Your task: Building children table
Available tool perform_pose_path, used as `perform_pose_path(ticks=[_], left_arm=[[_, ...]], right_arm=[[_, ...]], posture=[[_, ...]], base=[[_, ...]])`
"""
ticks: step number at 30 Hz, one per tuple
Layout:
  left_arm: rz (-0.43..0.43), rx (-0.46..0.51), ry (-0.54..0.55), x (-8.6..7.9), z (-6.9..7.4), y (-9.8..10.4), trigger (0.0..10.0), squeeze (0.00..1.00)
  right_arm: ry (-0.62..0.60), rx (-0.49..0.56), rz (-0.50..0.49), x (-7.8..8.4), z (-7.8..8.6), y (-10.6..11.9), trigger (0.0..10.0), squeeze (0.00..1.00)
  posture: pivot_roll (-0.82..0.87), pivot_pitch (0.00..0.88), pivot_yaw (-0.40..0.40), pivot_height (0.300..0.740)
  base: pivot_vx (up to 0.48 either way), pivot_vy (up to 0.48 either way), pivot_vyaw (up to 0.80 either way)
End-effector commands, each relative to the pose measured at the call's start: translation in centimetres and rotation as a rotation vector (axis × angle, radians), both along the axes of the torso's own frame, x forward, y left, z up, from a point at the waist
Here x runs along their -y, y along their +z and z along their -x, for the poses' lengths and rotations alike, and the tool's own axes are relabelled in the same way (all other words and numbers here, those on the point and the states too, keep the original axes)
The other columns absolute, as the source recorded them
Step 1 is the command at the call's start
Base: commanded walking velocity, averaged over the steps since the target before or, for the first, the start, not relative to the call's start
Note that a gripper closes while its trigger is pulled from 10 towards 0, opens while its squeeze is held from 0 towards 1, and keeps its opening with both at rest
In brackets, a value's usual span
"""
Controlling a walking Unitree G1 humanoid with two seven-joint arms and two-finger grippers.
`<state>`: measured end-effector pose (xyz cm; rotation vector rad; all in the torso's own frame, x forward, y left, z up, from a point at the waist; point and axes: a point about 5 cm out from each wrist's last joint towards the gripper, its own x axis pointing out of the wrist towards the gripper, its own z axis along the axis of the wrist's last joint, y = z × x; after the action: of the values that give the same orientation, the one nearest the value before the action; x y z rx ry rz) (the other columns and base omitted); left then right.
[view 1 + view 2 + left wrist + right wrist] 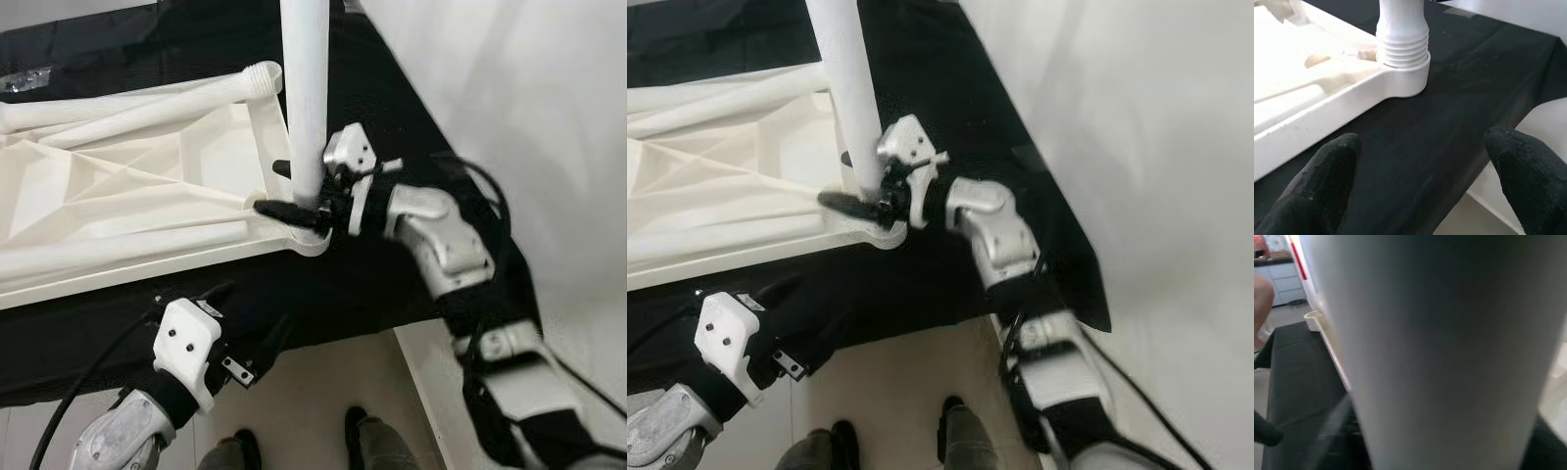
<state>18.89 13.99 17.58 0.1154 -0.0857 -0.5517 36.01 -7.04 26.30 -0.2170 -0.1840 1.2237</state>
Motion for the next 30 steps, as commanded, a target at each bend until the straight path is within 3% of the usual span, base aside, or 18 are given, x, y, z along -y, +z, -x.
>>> perform_pose_path(ticks=[1,11,12,14,15,16,17,19,20,25,26,28,29,30], left_arm=[[0.003,-0.011,-0.002,0.1,0.2,-0.4,10.0,0.0],[0.006,-0.004,0.001,0.1,-0.2,-0.6,10.0,0.0],[0.007,-0.003,0.001,0.1,-0.2,-0.6,10.0,0.0],[0.005,0.001,0.004,0.1,-0.2,-0.7,10.0,0.0],[0.005,0.001,0.004,0.1,-0.2,-0.7,10.0,0.0],[0.005,0.003,0.009,0.0,-0.3,-0.7,10.0,0.0],[0.005,0.003,0.009,0.0,-0.3,-0.7,10.0,0.0],[0.003,0.008,0.015,-0.1,-0.7,-0.7,10.0,0.0],[-0.001,0.013,0.016,-0.2,-1.1,-0.8,10.0,0.0],[-0.005,0.018,0.015,-0.1,-1.6,-1.0,10.0,0.0],[0.002,0.021,0.026,-0.2,-2.1,-1.0,10.0,0.0],[0.011,0.026,0.039,-0.4,-2.5,-1.2,10.0,0.0],[0.013,0.029,0.049,-0.4,-2.8,-1.2,10.0,0.0],[0.014,0.03,0.055,-0.5,-3.0,-1.2,10.0,0.0]], right_arm=[[0.035,-0.026,0.014,-0.4,0.0,-0.8,0.0,0.0],[-0.053,-0.064,0.028,1.3,-0.6,-2.7,0.0,0.0],[-0.147,-0.097,0.035,1.5,-0.5,-3.9,0.0,0.0],[-0.705,-0.124,0.027,2.0,0.7,-7.2,0.0,0.0],[-0.705,-0.124,0.027,2.0,0.7,-7.2,0.0,0.0],[-0.816,-0.21,0.028,1.2,3.5,-9.7,0.0,0.0],[-0.816,-0.21,0.028,1.2,3.5,-9.7,0.0,0.0],[-0.841,-0.3,0.014,-0.3,6.8,-11.7,0.0,0.0],[-0.822,-0.285,0.0,-1.2,6.6,-11.7,0.0,0.0],[-0.817,-0.239,-0.015,-1.8,5.4,-11.1,0.0,0.0],[-0.808,-0.217,-0.02,-1.8,4.2,-10.4,1.3,0.0],[-0.803,-0.199,-0.025,-1.7,3.2,-9.6,1.3,0.0],[-0.763,-0.182,-0.049,-1.4,2.4,-9.0,10.0,0.95],[-0.736,-0.171,-0.067,-1.2,2.0,-8.6,10.0,0.95]], posture=[[-0.04,0.26,-0.011,0.74],[-0.05,0.245,-0.013,0.74],[-0.05,0.244,-0.02,0.74],[-0.05,0.242,-0.03,0.74],[-0.05,0.242,-0.03,0.74],[-0.05,0.235,-0.025,0.74],[-0.05,0.235,-0.025,0.74],[-0.05,0.233,-0.012,0.74],[-0.06,0.217,-0.003,0.74],[-0.06,0.204,-0.007,0.74],[-0.06,0.185,-0.015,0.74],[-0.06,0.185,-0.015,0.74],[-0.06,0.164,-0.024,0.74],[-0.06,0.164,-0.024,0.74]], base=[[0.0,0.0,0.0],[0.0,0.0,0.0],[0.0,0.0,0.0],[0.0,0.0,0.0],[0.0,0.0,0.0],[0.0,0.0,0.0],[0.0,0.0,0.0],[0.0,0.0,0.0],[0.0,0.0,0.0],[0.0,0.0,0.0],[0.0,0.0,0.0],[0.0,0.0,0.0],[0.0,0.0,0.0],[0.0,0.0,0.0]])
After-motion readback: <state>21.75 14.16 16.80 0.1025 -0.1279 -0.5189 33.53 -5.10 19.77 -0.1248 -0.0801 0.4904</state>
